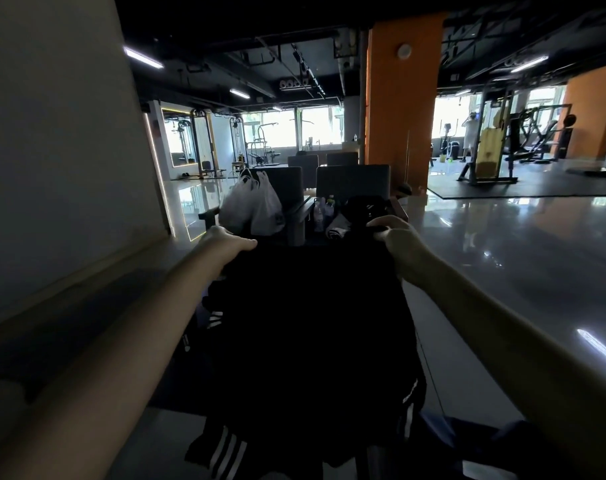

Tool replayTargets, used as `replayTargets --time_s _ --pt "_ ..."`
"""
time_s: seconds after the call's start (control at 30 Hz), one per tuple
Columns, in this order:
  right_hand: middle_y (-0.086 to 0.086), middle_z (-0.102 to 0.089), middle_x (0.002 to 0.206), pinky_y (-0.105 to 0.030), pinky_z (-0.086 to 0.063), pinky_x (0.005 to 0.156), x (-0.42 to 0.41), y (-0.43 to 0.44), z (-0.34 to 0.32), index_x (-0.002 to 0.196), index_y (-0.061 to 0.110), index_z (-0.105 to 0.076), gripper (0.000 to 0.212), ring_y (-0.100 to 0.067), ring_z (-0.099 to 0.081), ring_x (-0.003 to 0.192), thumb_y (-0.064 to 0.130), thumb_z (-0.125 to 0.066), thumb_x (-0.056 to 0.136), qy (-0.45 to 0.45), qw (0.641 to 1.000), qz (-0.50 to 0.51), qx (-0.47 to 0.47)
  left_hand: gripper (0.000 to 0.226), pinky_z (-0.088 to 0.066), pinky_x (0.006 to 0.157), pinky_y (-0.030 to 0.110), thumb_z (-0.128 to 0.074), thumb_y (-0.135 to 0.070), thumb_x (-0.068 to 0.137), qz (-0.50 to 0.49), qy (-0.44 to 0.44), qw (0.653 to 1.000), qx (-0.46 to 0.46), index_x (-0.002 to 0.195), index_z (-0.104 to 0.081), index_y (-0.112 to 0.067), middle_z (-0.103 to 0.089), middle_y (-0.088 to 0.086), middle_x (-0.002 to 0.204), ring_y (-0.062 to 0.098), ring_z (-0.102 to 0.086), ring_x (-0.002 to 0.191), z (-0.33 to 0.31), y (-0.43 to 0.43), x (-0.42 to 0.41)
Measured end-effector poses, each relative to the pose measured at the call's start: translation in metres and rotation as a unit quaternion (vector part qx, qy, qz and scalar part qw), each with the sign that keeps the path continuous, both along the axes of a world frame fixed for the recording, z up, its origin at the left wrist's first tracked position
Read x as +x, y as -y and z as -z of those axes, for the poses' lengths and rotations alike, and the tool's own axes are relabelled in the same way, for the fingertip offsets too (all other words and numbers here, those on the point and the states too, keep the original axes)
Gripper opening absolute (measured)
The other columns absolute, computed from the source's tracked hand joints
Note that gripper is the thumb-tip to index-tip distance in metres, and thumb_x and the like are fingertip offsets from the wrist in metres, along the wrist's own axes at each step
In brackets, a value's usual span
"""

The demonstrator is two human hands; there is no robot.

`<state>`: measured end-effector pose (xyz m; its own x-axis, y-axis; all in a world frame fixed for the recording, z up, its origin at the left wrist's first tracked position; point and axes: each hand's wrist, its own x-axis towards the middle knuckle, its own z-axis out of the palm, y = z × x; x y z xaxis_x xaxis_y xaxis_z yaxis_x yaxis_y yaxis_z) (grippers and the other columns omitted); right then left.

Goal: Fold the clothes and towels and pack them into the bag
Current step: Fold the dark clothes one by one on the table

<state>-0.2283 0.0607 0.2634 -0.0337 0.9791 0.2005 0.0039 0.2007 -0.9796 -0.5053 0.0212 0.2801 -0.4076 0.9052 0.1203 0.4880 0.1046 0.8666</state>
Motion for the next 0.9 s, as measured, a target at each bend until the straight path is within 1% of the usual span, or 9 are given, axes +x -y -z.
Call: replayTargets --time_s 0.1,0.2,0.3,0.4,0.57,0.67,0.77,0.83,0.9 --pt "-0.003 -0.060 0.078 -0.020 -0.048 0.051 -0.026 0.004 0.005 0.096 0.011 -0.063 0.017 -0.012 -0.059 0.063 -0.001 -0.054 0.088 0.044 0.998 -0.013 0.037 0.020 -0.055 0.082 0.040 -0.075 -0.020 0.080 0.041 0.063 0.997 0.028 0.077 -0.058 -0.010 -0.067 0.017 0.089 0.030 -0.066 0.082 0.005 0.001 0.029" --pt "-0.002 -0.066 0.085 -0.033 -0.052 0.071 -0.044 0.007 0.008 0.087 0.021 -0.063 0.015 -0.018 -0.063 0.078 0.008 -0.065 0.082 0.119 0.988 -0.018 0.092 0.013 -0.051 0.067 0.031 -0.073 -0.013 0.081 0.087 0.085 0.991 0.063 0.081 -0.060 -0.012 -0.065 0.010 0.078 0.025 -0.062 0.072 0.013 0.002 0.052" --pt "0.005 -0.067 0.080 -0.019 -0.047 0.063 -0.054 0.009 0.010 0.090 0.023 -0.059 0.021 -0.009 -0.061 0.071 0.007 -0.067 0.080 0.140 0.981 -0.016 0.134 0.023 -0.051 0.064 0.030 -0.072 -0.011 0.081 0.117 0.095 0.985 0.079 0.100 -0.060 -0.011 -0.064 0.004 0.085 0.019 -0.062 0.074 0.021 0.001 0.068" --pt "0.008 -0.064 0.084 -0.009 -0.044 0.058 -0.057 0.009 0.011 0.100 0.019 -0.059 0.023 -0.002 -0.059 0.073 0.008 -0.065 0.082 0.145 0.978 0.026 0.150 0.026 -0.053 0.072 0.032 -0.074 -0.011 0.077 0.102 0.069 0.985 0.122 0.096 -0.059 -0.018 -0.067 0.004 0.094 0.019 -0.064 0.082 0.029 -0.001 0.075" --pt "0.004 -0.062 0.093 -0.009 -0.041 0.064 -0.054 0.008 0.013 0.105 0.011 -0.061 0.020 -0.003 -0.056 0.079 0.012 -0.063 0.085 0.162 0.970 0.096 0.157 0.029 -0.054 0.077 0.034 -0.076 -0.013 0.074 0.080 0.032 0.980 0.180 0.095 -0.057 -0.020 -0.067 0.001 0.093 0.017 -0.065 0.087 0.037 0.002 0.081" --pt "0.007 -0.059 0.087 -0.003 -0.036 0.056 -0.056 0.007 0.014 0.101 0.012 -0.063 0.015 0.004 -0.051 0.071 0.015 -0.062 0.087 0.156 0.969 0.107 0.158 0.033 -0.049 0.068 0.018 -0.075 -0.015 0.075 0.078 0.021 0.975 0.208 0.103 -0.057 -0.016 -0.064 -0.005 0.089 0.008 -0.063 0.081 0.038 0.003 0.086" --pt "0.007 -0.063 0.083 -0.009 -0.040 0.058 -0.061 0.008 0.016 0.092 0.018 -0.064 0.006 0.000 -0.057 0.073 0.021 -0.062 0.087 0.131 0.977 0.085 0.146 0.029 -0.040 0.059 0.002 -0.073 -0.018 0.078 0.064 0.009 0.974 0.219 0.104 -0.059 -0.015 -0.061 -0.013 0.085 -0.003 -0.057 0.075 0.041 0.001 0.092" --pt "0.005 -0.065 0.081 -0.016 -0.045 0.063 -0.063 0.008 0.018 0.086 0.020 -0.064 0.003 -0.009 -0.062 0.077 0.022 -0.063 0.087 0.115 0.980 0.081 0.143 0.027 -0.043 0.070 0.006 -0.068 -0.017 0.081 0.074 0.039 0.971 0.223 0.107 -0.064 -0.011 -0.066 -0.008 0.093 0.005 -0.063 0.086 0.044 -0.001 0.094" --pt "0.002 -0.067 0.081 -0.024 -0.051 0.069 -0.063 0.007 0.022 0.080 0.021 -0.064 0.007 -0.016 -0.065 0.081 0.023 -0.063 0.087 0.091 0.985 0.066 0.129 0.029 -0.048 0.081 0.022 -0.058 -0.014 0.083 0.102 0.092 0.970 0.201 0.111 -0.067 -0.014 -0.068 -0.001 0.101 0.015 -0.064 0.096 0.048 -0.004 0.096"
